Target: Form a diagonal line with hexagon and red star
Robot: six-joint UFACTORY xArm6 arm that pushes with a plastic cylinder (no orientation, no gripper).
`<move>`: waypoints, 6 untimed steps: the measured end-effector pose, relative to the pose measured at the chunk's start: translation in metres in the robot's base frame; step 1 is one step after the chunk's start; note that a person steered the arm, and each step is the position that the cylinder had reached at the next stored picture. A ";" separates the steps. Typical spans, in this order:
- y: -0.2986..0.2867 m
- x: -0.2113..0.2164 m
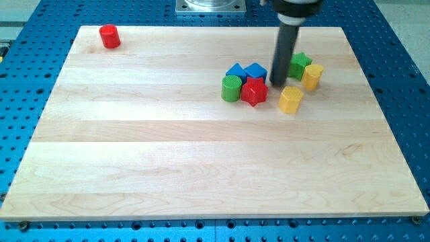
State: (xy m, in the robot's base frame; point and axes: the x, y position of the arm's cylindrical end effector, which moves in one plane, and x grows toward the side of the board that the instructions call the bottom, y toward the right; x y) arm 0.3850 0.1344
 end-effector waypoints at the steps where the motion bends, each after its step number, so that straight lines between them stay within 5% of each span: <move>1: -0.011 0.036; 3: -0.035 -0.056; 5: -0.058 -0.003; 6: -0.093 -0.044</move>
